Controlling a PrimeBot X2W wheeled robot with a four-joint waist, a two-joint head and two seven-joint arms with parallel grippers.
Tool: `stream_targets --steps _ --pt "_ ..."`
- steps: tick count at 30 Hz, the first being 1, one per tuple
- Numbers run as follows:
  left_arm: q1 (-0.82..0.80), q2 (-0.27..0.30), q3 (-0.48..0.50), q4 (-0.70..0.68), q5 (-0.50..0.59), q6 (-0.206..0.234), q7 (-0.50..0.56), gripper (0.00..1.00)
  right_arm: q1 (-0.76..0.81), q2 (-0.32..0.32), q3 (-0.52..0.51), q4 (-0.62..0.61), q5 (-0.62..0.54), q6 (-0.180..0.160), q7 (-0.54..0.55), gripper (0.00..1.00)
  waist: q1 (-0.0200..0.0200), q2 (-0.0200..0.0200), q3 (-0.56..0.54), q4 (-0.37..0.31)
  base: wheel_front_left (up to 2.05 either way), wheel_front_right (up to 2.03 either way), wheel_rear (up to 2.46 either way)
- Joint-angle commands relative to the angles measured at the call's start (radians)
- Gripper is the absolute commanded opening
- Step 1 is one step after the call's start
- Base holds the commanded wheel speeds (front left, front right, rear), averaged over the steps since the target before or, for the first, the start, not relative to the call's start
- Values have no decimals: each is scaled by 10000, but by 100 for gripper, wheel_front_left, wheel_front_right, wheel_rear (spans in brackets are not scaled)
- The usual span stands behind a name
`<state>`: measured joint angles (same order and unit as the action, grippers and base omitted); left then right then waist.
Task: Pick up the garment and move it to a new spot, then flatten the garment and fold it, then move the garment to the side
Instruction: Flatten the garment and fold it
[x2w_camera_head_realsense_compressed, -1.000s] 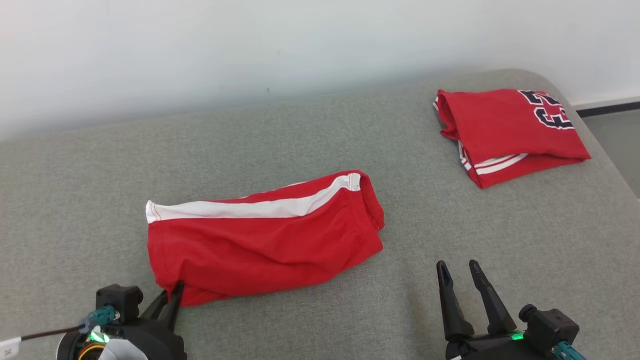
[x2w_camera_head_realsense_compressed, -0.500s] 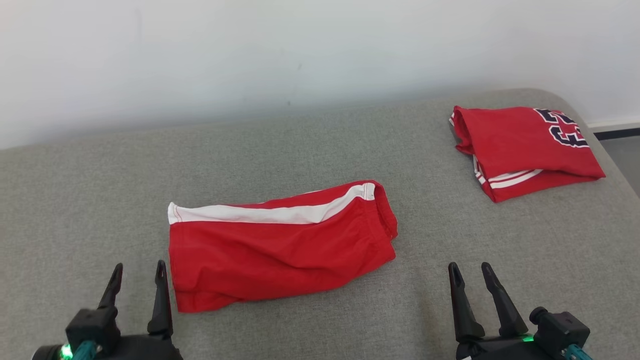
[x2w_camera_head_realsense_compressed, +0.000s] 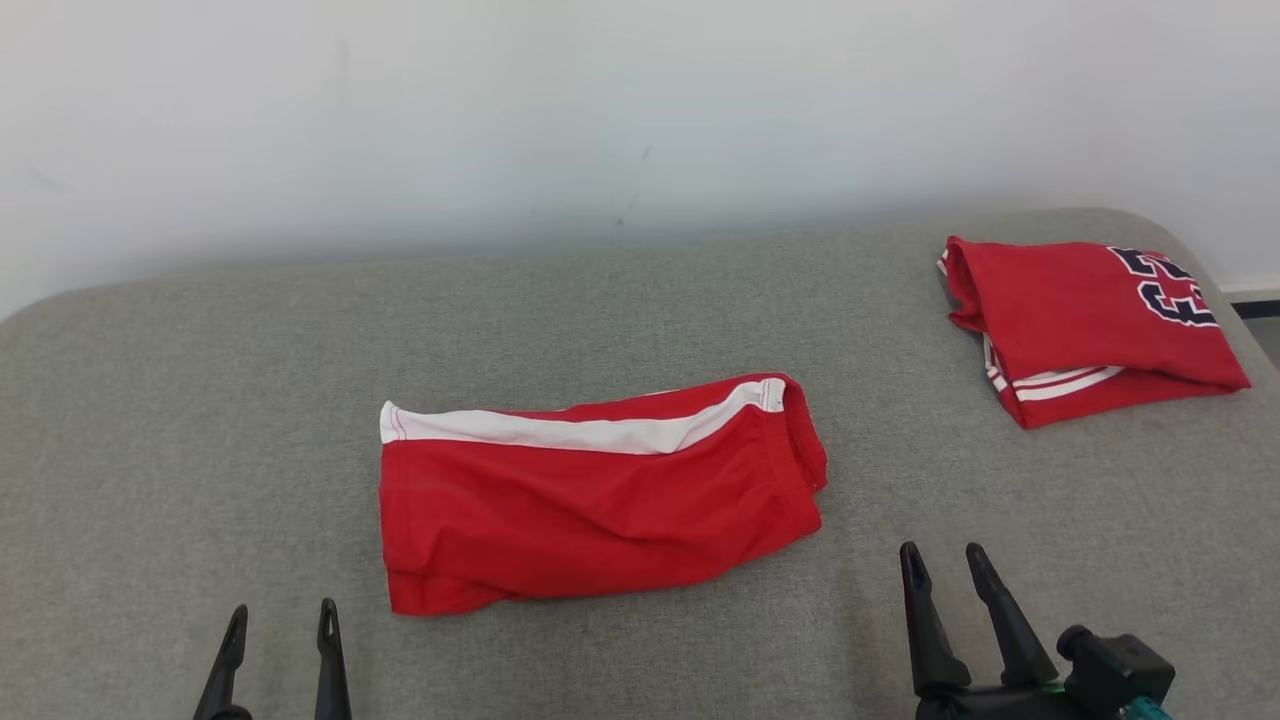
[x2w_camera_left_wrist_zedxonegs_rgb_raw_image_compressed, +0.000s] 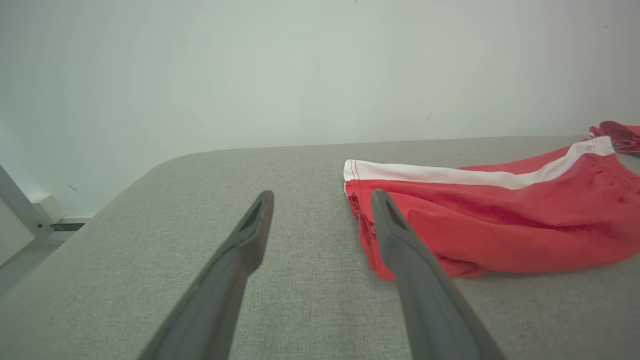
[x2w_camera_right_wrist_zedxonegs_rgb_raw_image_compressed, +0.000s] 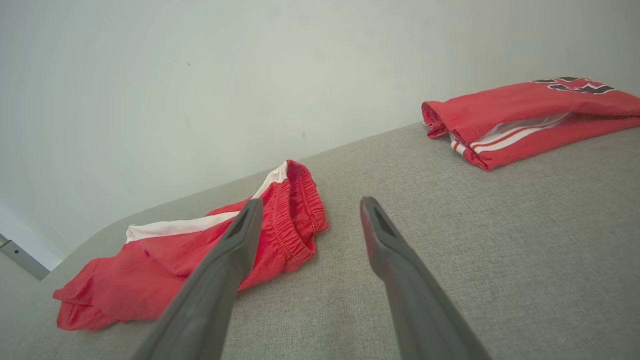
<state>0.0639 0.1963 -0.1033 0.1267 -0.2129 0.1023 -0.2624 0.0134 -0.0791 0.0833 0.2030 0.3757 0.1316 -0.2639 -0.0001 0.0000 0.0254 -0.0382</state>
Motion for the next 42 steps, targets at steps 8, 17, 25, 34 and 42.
stream_targets --steps 8,17,25,34,42 --pt "112 -459 599 216 677 -642 -29 100 -1529 -433 413 1502 -413 -26 2 100 1 0 -36 385 0 0 0" --pt "-289 -934 858 485 1082 -1228 -30 100 -4216 -819 783 4522 -469 -28 20 100 1 0 227 1278 0 0 0" --pt "-598 -1197 923 689 1285 -1538 -30 100 -5898 -1170 769 7373 -660 -26 326 100 1 0 605 2130 0 0 0" --pt "-857 -1349 850 910 1436 -1763 -30 100 -6944 -1108 719 9699 -571 -28 912 100 1 0 841 2437 0 0 0" --pt "-893 -1417 769 1040 1467 -1862 -30 100 -7055 -1055 765 10490 -232 -28 1350 100 1 0 671 2409 0 0 0"
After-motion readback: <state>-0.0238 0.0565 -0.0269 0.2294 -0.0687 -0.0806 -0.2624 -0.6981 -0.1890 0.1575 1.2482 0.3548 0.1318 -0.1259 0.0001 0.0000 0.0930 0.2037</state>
